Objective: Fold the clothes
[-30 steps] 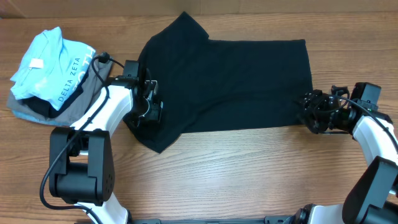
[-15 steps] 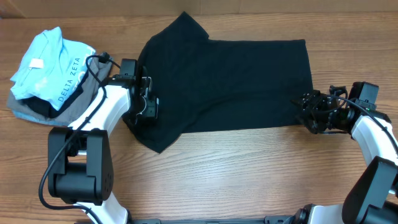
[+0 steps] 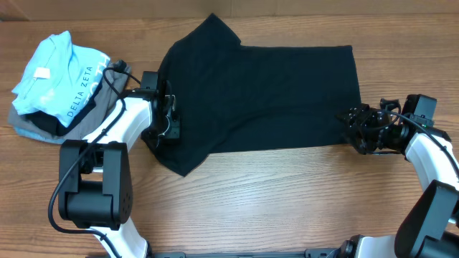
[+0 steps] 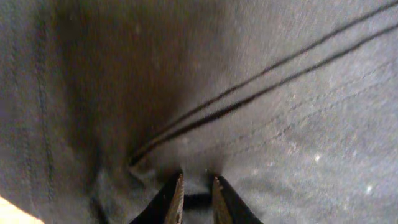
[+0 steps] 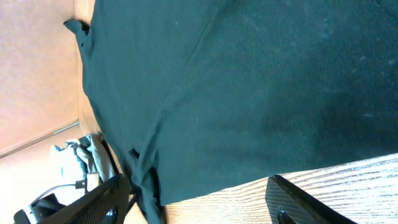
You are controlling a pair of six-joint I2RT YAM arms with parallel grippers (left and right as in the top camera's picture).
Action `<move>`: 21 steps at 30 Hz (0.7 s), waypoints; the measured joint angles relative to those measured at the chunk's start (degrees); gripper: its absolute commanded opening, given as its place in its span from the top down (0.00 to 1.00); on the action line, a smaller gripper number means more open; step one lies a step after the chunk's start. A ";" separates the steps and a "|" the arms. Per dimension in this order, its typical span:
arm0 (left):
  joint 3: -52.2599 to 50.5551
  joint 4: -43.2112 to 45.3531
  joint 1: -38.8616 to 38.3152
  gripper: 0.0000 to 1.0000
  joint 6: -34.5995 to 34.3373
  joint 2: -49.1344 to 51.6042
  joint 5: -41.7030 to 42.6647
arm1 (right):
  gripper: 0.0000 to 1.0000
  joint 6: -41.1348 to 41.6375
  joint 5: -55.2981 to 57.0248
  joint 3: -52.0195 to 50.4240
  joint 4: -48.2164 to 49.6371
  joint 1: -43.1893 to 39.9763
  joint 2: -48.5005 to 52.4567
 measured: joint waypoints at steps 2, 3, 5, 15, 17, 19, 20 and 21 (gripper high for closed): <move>0.39 -1.18 0.00 0.87 0.00 0.00 0.00 | 0.26 -0.02 0.02 0.00 0.00 0.00 0.00; 0.98 -1.95 0.00 0.88 0.02 0.02 0.00 | 0.26 0.00 0.02 0.00 0.00 0.00 0.00; 2.56 -3.21 0.00 0.89 0.00 0.02 0.00 | 0.26 -0.02 0.02 0.00 -0.02 0.00 0.00; 8.26 -5.86 0.63 0.45 -2.03 0.00 -0.66 | 0.26 -0.02 0.02 0.00 -0.09 0.00 0.00; 7.50 -4.33 1.42 0.46 -2.49 0.11 -0.37 | 0.26 -0.02 0.02 0.00 -0.04 0.00 0.00; 6.82 -3.13 2.32 0.48 -2.60 0.76 0.76 | 0.26 0.00 0.02 0.00 -0.11 0.00 0.00; 6.64 -2.73 2.89 0.49 -2.60 1.62 1.66 | 0.26 0.00 0.00 0.00 -0.17 0.00 0.00; 6.58 -2.67 3.30 0.51 -2.62 2.60 2.27 | 0.26 -0.02 0.02 0.00 -0.28 0.00 0.00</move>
